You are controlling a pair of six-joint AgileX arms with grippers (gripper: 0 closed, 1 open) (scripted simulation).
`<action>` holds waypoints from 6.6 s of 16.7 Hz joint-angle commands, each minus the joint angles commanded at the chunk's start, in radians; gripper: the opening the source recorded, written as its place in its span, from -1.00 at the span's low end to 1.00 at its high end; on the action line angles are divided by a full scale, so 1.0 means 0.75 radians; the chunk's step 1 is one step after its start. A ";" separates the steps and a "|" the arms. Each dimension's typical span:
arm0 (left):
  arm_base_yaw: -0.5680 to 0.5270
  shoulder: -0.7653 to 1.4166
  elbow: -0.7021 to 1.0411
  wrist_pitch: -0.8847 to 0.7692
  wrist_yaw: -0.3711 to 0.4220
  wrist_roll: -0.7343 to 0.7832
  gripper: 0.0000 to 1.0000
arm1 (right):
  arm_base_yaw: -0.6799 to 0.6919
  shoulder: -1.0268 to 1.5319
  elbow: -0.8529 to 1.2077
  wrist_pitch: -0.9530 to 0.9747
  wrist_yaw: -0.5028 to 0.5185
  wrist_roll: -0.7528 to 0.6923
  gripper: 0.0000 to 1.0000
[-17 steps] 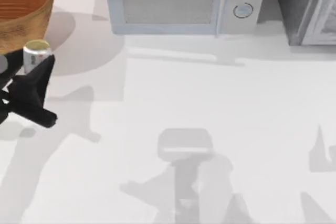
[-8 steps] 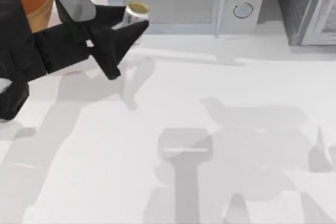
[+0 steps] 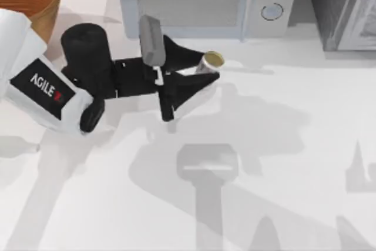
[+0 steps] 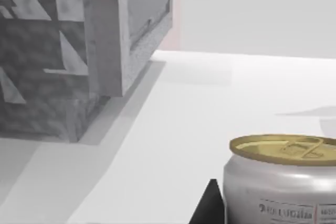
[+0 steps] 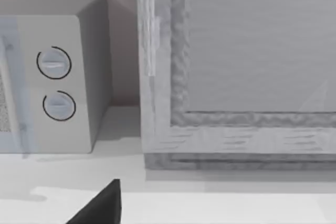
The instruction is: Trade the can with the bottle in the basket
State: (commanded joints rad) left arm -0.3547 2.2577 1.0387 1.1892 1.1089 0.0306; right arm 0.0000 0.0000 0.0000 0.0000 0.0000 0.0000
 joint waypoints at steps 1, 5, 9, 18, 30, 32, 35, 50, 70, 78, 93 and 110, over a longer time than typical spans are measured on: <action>-0.011 0.080 0.038 0.045 0.036 0.000 -1.00 | 0.000 0.000 0.000 0.000 0.000 0.000 1.00; -0.039 0.313 0.147 0.175 0.137 -0.004 -1.00 | 0.000 0.000 0.000 0.000 0.000 0.000 1.00; -0.045 0.380 0.176 0.211 0.163 -0.006 -1.00 | 0.000 0.000 0.000 0.000 0.000 0.000 1.00; -0.045 0.380 0.176 0.211 0.163 -0.006 -0.25 | 0.000 0.000 0.000 0.000 0.000 0.000 1.00; -0.045 0.380 0.176 0.211 0.163 -0.006 1.00 | 0.000 0.000 0.000 0.000 0.000 0.000 1.00; -0.045 0.380 0.176 0.211 0.163 -0.006 1.00 | 0.000 0.000 0.000 0.000 0.000 0.000 1.00; -0.040 0.380 0.176 0.211 0.163 -0.006 1.00 | 0.000 0.000 0.000 0.000 0.000 0.000 1.00; 0.260 -1.028 -0.596 -0.438 -0.349 -0.032 1.00 | 0.000 0.000 0.000 0.000 0.000 0.000 1.00; 0.473 -3.010 -1.385 -1.585 -1.479 -0.041 1.00 | 0.000 0.000 0.000 0.000 0.000 0.000 1.00; 0.541 -2.816 -1.402 -1.468 -1.441 -0.031 1.00 | 0.000 0.000 0.000 0.000 0.000 0.000 1.00; 0.982 -1.287 -1.311 -0.183 -0.961 0.082 1.00 | 0.000 0.000 0.000 0.000 0.000 0.000 1.00; 1.213 -0.443 -1.260 0.520 -0.702 0.156 1.00 | 0.000 0.000 0.000 0.000 0.000 0.000 1.00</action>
State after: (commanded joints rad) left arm 0.5552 1.9252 0.0938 1.5790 0.5821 0.1478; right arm 0.0000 0.0000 0.0000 0.0000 0.0000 0.0000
